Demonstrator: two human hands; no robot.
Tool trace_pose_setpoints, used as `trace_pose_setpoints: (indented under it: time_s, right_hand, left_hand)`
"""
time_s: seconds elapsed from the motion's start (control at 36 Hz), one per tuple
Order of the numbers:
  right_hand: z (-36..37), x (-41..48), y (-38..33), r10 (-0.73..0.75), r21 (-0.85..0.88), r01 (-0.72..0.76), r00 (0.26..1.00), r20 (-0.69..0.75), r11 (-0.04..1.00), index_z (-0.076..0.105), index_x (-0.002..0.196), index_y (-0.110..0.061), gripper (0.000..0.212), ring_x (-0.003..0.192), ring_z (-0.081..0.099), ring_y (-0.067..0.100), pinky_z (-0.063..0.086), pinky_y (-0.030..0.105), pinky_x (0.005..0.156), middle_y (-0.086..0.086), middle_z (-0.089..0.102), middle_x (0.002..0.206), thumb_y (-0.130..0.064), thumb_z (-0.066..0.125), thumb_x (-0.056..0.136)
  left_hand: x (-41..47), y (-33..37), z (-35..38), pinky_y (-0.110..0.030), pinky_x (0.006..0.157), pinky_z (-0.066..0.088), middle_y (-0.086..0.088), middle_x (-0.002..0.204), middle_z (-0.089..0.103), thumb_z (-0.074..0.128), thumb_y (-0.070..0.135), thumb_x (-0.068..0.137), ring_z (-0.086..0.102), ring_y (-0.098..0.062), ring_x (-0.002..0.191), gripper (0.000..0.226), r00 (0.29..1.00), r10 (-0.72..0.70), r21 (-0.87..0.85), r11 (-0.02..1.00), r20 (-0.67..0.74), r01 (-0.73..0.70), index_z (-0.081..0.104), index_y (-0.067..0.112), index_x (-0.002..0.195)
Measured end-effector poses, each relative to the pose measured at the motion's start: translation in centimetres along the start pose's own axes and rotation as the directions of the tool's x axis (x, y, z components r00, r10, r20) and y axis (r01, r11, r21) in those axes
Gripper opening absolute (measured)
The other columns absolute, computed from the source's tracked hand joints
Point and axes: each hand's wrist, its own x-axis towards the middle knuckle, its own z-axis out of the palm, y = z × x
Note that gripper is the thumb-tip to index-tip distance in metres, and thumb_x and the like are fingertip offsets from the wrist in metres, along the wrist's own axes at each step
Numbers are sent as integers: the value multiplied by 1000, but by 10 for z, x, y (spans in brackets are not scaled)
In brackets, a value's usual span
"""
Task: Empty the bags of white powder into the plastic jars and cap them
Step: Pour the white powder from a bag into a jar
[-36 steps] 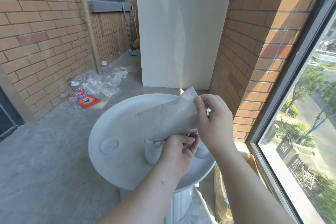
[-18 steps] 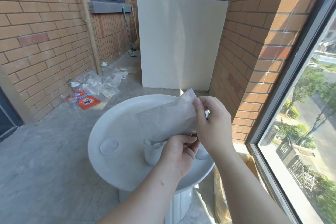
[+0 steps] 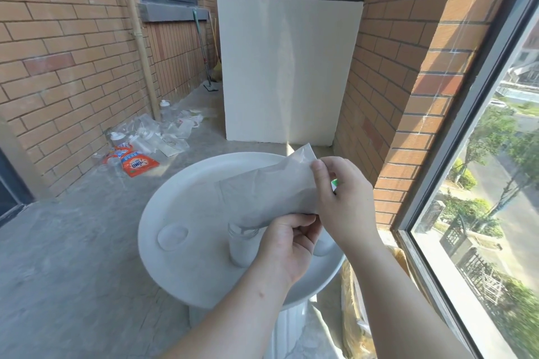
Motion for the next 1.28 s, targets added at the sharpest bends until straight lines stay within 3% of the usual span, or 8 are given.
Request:
trace_pose_setpoints:
  time_s: [0.14,0.42,0.58,0.72,0.97,1.28]
  right_hand:
    - [-6,-2,5,6,-5,-5,999,50,1000,66,89,-22,20,86,57,3,44,24,74,-14,61,84,-30,54,102]
    - [-3,-4,14,-112,-60,115,992,50,992,62,85,-12,23,77,54,18,46,40,69,-2,58,78,-22,53,103]
    - [0,-3,6,-155,-44,156,988,26,987,64,88,-15,16,77,54,17,44,34,66,-5,58,79,-16,55,102]
    - [2,-2,5,-139,-43,141,989,41,989,64,89,-17,16,78,53,15,43,31,66,-7,58,80,-18,54,102]
    - [5,-1,5,-153,-70,152,988,-7,986,62,90,-17,19,77,54,18,47,42,68,-6,58,81,-23,49,103]
    - [4,-2,4,-109,-55,110,994,7,992,61,89,-16,18,79,54,18,47,42,70,-5,59,82,-20,52,103]
  left_hand:
    - [1,0,0,-28,71,60,-16,101,73,47,-22,81,71,-25,87,39,1000,14,4,1000,11,-14,71,-4,105]
    - [1,1,-3,-28,73,60,-16,99,74,46,-21,82,71,-24,88,37,999,36,24,999,16,-37,72,-3,101]
    - [3,3,-5,-26,69,60,-15,95,74,47,-21,81,71,-23,83,35,999,27,12,1000,-25,-27,72,-3,98]
    - [4,4,-7,-26,71,61,-14,92,75,48,-22,80,73,-22,79,35,997,29,20,999,-65,-28,73,-2,94]
    - [3,6,-7,-27,70,61,-15,86,74,46,-25,79,73,-22,72,34,993,22,13,1000,-117,-21,72,-3,89]
    - [3,6,-7,-27,68,61,-15,90,74,47,-25,78,72,-24,78,36,992,10,-8,1000,-130,-11,71,-4,94]
